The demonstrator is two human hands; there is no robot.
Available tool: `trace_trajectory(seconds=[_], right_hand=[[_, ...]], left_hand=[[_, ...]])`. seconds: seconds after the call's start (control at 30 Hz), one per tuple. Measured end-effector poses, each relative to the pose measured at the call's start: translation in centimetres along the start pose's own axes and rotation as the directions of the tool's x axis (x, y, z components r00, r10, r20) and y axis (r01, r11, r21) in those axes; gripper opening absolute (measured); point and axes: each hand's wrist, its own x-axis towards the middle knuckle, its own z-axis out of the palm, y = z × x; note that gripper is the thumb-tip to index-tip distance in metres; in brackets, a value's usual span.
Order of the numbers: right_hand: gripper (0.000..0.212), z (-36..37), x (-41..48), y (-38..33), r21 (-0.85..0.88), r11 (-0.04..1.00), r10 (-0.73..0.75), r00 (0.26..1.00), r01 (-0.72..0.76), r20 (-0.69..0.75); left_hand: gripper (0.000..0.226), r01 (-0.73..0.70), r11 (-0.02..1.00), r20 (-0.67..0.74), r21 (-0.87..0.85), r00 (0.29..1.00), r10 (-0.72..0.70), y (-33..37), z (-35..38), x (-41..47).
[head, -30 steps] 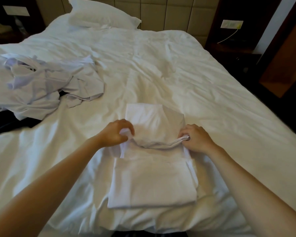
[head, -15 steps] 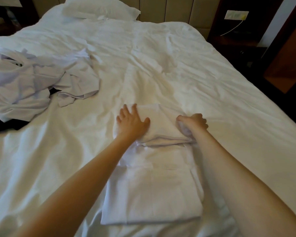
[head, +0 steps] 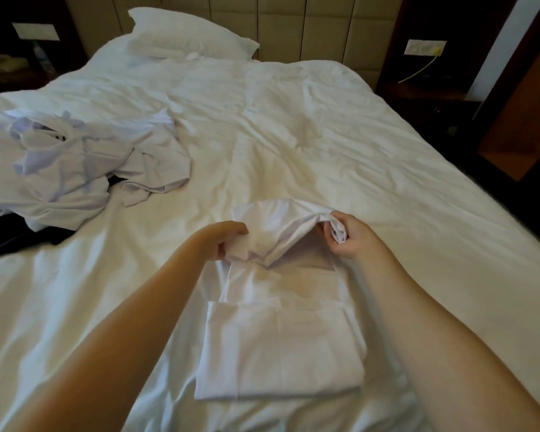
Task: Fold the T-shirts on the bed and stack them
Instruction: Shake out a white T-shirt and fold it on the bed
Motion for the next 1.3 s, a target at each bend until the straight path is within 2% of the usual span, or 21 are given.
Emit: trace_trajectory(seconds=[0.1,0.2,0.23,0.3,0.33,0.4,0.5,0.57,0.63,0.73,0.8,0.83,0.9,1.0,1.03,1.1,1.17,1.23,1.3], right_hand=[[0.013,1.6,-0.3,-0.6,0.209,0.977,0.014,0.996,-0.032,0.088],[0.021,2.8,0.2,-1.2,0.249,0.967,0.013,0.989,-0.050,0.146],[0.023,3.0,0.5,-1.3,0.255,0.966,0.009,0.989,-0.047,0.147],[0.024,3.4,0.7,-1.1,0.281,0.958,0.012,0.987,-0.057,0.158],[0.025,3.5,0.5,-0.9,0.303,0.951,0.007,0.984,-0.061,0.176],[0.026,3.7,-0.2,-0.6,0.368,0.929,-0.023,0.982,-0.048,0.186],[0.023,3.9,-1.2,-0.7,0.409,0.911,-0.020,0.988,-0.046,0.156],[0.021,4.1,-1.5,-0.8,0.437,0.897,-0.003,0.987,-0.068,0.160],[0.022,4.3,-1.7,-0.7,0.445,0.894,-0.007,0.991,-0.053,0.132],[0.035,4.4,-2.1,-0.4,0.471,0.882,-0.031,0.994,-0.023,0.107],[0.038,4.2,-2.1,-0.4,0.500,0.866,-0.036,0.993,-0.026,0.114],[0.039,3.9,-1.9,-0.3,0.499,0.866,-0.042,0.992,-0.024,0.121],[0.039,3.5,-1.6,-0.3,0.455,0.890,-0.051,0.992,-0.007,0.113],[0.040,3.1,-1.9,-0.1,0.383,0.924,-0.056,0.995,0.018,0.088],[0.039,3.0,-2.0,0.0,0.407,0.913,-0.062,0.994,0.021,0.089],[0.034,2.9,-2.2,0.0,0.489,0.872,-0.046,0.993,-0.013,0.107],[0.024,3.3,-2.4,0.0,0.517,0.852,-0.004,0.987,-0.081,0.160],[0.022,3.5,-2.4,-0.1,0.501,0.858,0.027,0.985,-0.110,0.171],[0.021,3.1,-2.5,-0.2,0.468,0.880,0.022,0.991,-0.082,0.133]], left_hand=[[0.011,-0.024,0.988,-0.059,-0.152,0.998,0.015,1.3,-0.9,-0.2],[0.040,-0.148,0.988,-0.191,-0.035,0.972,0.139,2.7,-1.4,0.2],[0.044,-0.183,0.983,-0.236,0.017,0.955,0.182,3.1,-1.3,0.2],[0.043,-0.207,0.978,-0.215,-0.042,0.957,0.193,3.2,-0.9,-0.2],[0.043,-0.175,0.979,-0.159,-0.103,0.975,0.157,2.9,-0.7,-0.4],[0.049,-0.015,0.988,0.017,-0.152,1.000,0.017,1.5,-0.4,-0.8],[0.070,0.186,0.981,0.329,-0.053,0.931,-0.158,-0.8,-0.1,-1.3],[0.077,0.264,0.950,0.458,-0.165,0.874,-0.163,-2.0,0.5,-1.3],[0.078,0.343,0.857,0.522,-0.384,0.846,-0.106,-2.8,1.6,-1.2],[0.073,0.347,0.622,0.474,-0.702,0.879,0.045,-3.4,4.1,-0.9],[0.066,0.270,0.431,0.351,-0.861,0.929,0.118,-3.3,5.5,-1.0],[0.061,0.217,0.369,0.285,-0.904,0.948,0.140,-3.0,6.1,-1.2],[0.046,0.149,0.340,0.214,-0.928,0.963,0.162,-2.1,6.8,-1.9],[0.015,0.120,0.386,0.202,-0.915,0.962,0.181,-1.1,7.0,-3.1],[0.016,0.121,0.390,0.204,-0.913,0.963,0.177,-0.9,7.0,-3.3],[0.036,0.127,0.397,0.187,-0.909,0.975,0.117,-0.6,7.4,-3.1],[0.045,0.121,0.399,0.194,-0.909,0.970,0.149,-0.7,8.2,-2.9],[0.031,0.164,0.311,0.227,-0.936,0.957,0.180,-0.7,8.5,-2.6],[0.009,0.099,0.301,0.146,-0.949,0.979,0.140,-0.3,8.1,-2.5]])
